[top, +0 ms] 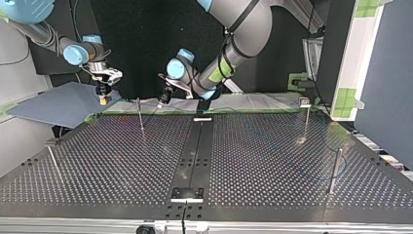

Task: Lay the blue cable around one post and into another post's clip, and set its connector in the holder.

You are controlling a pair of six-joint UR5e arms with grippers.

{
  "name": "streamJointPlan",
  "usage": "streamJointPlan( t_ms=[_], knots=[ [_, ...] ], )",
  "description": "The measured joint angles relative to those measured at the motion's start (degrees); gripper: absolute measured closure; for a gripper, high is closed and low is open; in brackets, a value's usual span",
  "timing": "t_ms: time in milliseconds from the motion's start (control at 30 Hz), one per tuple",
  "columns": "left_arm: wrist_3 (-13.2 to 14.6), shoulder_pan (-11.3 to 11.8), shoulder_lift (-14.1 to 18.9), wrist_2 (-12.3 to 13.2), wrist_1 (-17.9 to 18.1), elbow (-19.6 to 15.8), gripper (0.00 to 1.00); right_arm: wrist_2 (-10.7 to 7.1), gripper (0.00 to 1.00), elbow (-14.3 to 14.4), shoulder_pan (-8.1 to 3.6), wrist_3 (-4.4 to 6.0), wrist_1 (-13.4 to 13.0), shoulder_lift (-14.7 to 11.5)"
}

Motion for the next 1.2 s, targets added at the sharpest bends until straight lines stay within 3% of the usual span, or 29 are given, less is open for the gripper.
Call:
streamJointPlan(
  t_ms=[733, 800, 867, 900, 967, 1000, 1067, 1100, 1167, 1200],
  knots=[
    [1.2, -0.8, 0.0, 0.3, -1.7, -0.1, 1.0, -0.02, 0.99, -0.6, -0.18, 0.0, 0.3, 0.6],
    [1.5, -0.8, 0.0, 0.3, -1.8, -0.2, 0.96, -0.04, 0.99, -0.6, -0.12, 0.0, 0.4, 0.6],
    [1.8, -0.8, 0.1, 0.3, -1.8, -0.2, 0.82, -0.06, 0.99, -0.6, -0.07, -0.04, 0.4, 0.7],
    [1.9, -0.8, 0.1, 0.3, -1.8, -0.2, 0.82, -0.06, 0.99, -0.6, -0.05, -0.05, 0.4, 0.7],
    [2.2, -0.9, 0.1, 0.3, -1.8, -0.2, 0.64, -0.07, 0.99, -0.6, -0.04, -0.07, 0.4, 0.7],
    [2.3, -0.9, 0.1, 0.3, -1.8, -0.2, 0.64, -0.08, 0.99, -0.6, -0.03, -0.08, 0.4, 0.7],
    [2.3, -1.1, 0.1, 0.3, -1.8, -0.2, 0.4, -0.08, 0.99, -0.6, -0.01, -0.08, 0.4, 0.7],
    [2.3, -1.1, 0.1, 0.3, -1.8, -0.2, 0.4, -0.08, 0.99, -0.6, 0.01, -0.08, 0.4, 0.7],
    [2.3, -1.3, 0.1, 0.3, -1.8, -0.2, 0.17, -0.09, 0.99, -0.6, 0.04, -0.07, 0.3, 0.8],
    [2.3, -1.3, 0.1, 0.4, -1.8, -0.2, 0.17, -0.09, 0.99, -0.6, 0.05, -0.05, 0.3, 0.9]
  ],
)
